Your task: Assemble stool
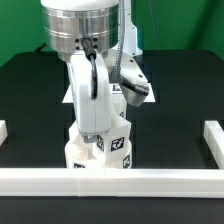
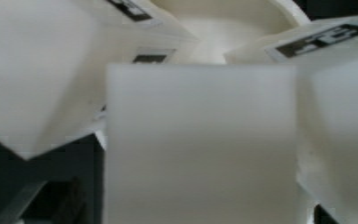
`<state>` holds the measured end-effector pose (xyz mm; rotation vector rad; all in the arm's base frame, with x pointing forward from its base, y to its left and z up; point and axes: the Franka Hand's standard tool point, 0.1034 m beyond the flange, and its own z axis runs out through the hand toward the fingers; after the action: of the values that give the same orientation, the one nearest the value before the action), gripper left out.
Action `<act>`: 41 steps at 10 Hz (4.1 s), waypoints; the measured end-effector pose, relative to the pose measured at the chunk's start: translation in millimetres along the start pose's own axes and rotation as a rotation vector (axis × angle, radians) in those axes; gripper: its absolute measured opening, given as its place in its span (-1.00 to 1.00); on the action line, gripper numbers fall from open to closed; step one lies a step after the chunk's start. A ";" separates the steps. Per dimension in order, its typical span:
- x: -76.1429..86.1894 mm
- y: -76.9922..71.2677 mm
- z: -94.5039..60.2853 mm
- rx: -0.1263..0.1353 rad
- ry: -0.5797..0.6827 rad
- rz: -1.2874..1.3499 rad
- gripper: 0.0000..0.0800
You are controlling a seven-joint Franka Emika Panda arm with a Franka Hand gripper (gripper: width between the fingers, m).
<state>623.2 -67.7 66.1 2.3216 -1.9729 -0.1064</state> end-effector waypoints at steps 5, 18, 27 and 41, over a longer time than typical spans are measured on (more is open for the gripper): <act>1.0 0.9 7.9 -0.004 0.006 -0.004 -0.16; 5.8 -8.0 5.8 0.206 0.044 -0.052 -0.15; 5.9 -6.2 -16.4 0.241 0.028 -0.104 -0.15; -6.2 -19.9 -37.4 0.339 0.111 -0.237 -0.15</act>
Offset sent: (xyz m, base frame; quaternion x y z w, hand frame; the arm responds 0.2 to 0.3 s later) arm -0.0027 0.0003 -0.0066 0.0020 0.0047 0.0003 1.0000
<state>645.9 -57.4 100.9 2.6925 -1.7721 0.3612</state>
